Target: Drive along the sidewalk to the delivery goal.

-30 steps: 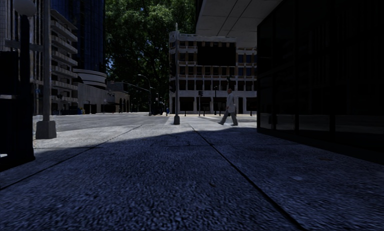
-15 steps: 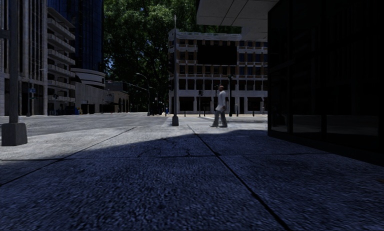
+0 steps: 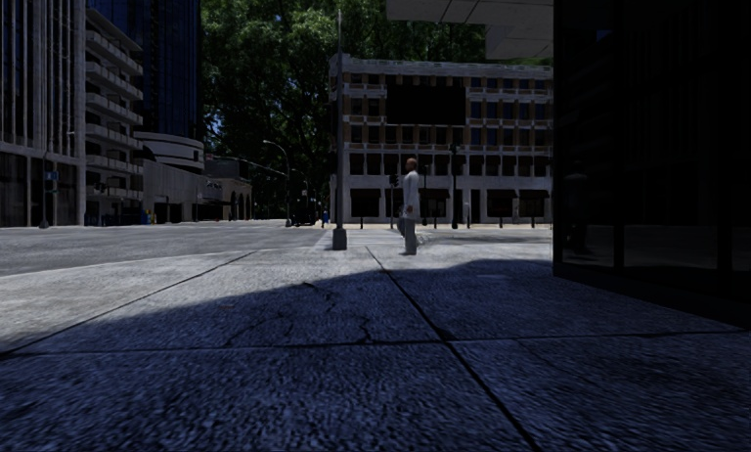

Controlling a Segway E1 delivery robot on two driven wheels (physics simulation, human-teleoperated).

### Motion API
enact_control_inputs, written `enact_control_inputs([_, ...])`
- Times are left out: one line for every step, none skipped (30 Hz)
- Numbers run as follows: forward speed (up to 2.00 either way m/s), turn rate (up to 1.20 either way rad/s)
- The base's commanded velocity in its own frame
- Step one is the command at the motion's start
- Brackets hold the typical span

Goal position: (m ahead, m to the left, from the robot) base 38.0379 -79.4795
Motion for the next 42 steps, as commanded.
enact_control_inputs([2.0,0.0])
enact_control_inputs([2.0,0.0])
enact_control_inputs([2.0,0.0])
enact_control_inputs([2.0,0.0])
enact_control_inputs([2.0,0.0])
enact_control_inputs([2.0,0.0])
enact_control_inputs([2.0,0.0])
enact_control_inputs([2.0,-0.13])
enact_control_inputs([2.0,-0.13])
enact_control_inputs([2.0,-0.34])
enact_control_inputs([2.0,-0.66])
enact_control_inputs([2.0,-1.02])
enact_control_inputs([2.0,-1.05])
enact_control_inputs([2.0,-1.05])
enact_control_inputs([2.0,-1.05])
enact_control_inputs([2.0,-0.6])
enact_control_inputs([2.0,-0.12])
enact_control_inputs([2.0,-0.03])
enact_control_inputs([2.0,0.0])
enact_control_inputs([2.0,0.0])
enact_control_inputs([2.0,0.0])
enact_control_inputs([2.0,0.0])
enact_control_inputs([2.0,0.0])
enact_control_inputs([2.0,0.0])
enact_control_inputs([2.0,0.0])
enact_control_inputs([2.0,0.0])
enact_control_inputs([2.0,0.0])
enact_control_inputs([2.0,0.0])
enact_control_inputs([2.0,0.0])
enact_control_inputs([2.0,0.0])
enact_control_inputs([2.0,0.0])
enact_control_inputs([2.0,0.0])
enact_control_inputs([2.0,0.0])
enact_control_inputs([2.0,0.0])
enact_control_inputs([2.0,0.0])
enact_control_inputs([2.0,0.0])
enact_control_inputs([2.0,0.0])
enact_control_inputs([2.0,0.0])
enact_control_inputs([2.0,0.0])
enact_control_inputs([2.0,0.0])
enact_control_inputs([2.0,0.0])
enact_control_inputs([2.0,0.0])
